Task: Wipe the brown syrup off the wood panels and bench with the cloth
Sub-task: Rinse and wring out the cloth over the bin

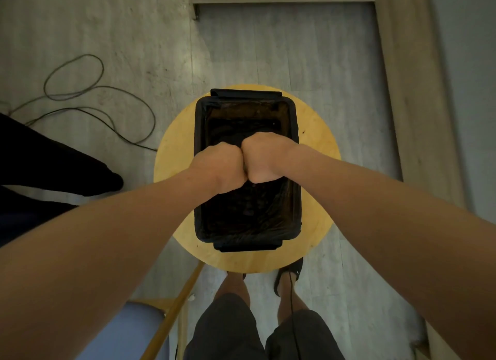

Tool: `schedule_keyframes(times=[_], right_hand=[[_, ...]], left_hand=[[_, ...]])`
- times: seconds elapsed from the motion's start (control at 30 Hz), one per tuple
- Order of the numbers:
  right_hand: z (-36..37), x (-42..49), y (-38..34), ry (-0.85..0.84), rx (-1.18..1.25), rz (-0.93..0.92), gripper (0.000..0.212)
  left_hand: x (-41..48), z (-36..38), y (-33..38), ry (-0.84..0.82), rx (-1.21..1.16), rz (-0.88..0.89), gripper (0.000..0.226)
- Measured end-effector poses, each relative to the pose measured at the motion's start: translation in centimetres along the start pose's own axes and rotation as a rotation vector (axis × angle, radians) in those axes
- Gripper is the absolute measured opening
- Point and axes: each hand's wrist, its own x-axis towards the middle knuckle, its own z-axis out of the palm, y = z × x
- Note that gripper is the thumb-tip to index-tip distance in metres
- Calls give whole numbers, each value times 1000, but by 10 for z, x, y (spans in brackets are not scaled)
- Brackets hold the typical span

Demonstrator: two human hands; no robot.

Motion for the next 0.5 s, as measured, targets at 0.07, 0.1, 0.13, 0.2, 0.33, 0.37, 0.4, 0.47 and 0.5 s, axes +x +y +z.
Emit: schedule_keyframes(times=[0.07, 0.1, 0.13, 0.2, 0.33, 0.37, 0.4, 0.47, 0.5], right_hand=[[2, 1, 0, 50, 14, 13, 16], [5, 2, 1, 98, 24, 20, 12], [9, 2, 1, 138, 39, 22, 10], [16, 0, 6, 132, 111, 18, 43], [1, -37, 19, 105, 710, 94, 65], [-4, -50, 22, 170, 911, 158, 54], [-11, -65, 27, 257, 1104, 238, 43], [-20, -97, 38, 408, 1363, 370, 31], [-25, -117, 45, 460, 1427, 394, 27]], left_hand=[[1, -3, -2, 18, -6, 2, 22], [3, -5, -4, 16, -12, 3, 22], [5, -8, -5, -21, -10, 12, 22], [7, -16, -5, -159, -52, -3, 20], [-3, -43, 10, -284, -384, -128, 72], [-7, -50, 17, -272, -453, -102, 81], [-9, -62, 28, -252, -498, -55, 83], [-18, -85, 52, -214, -564, 42, 75], [-23, -99, 70, -198, -588, 98, 68]])
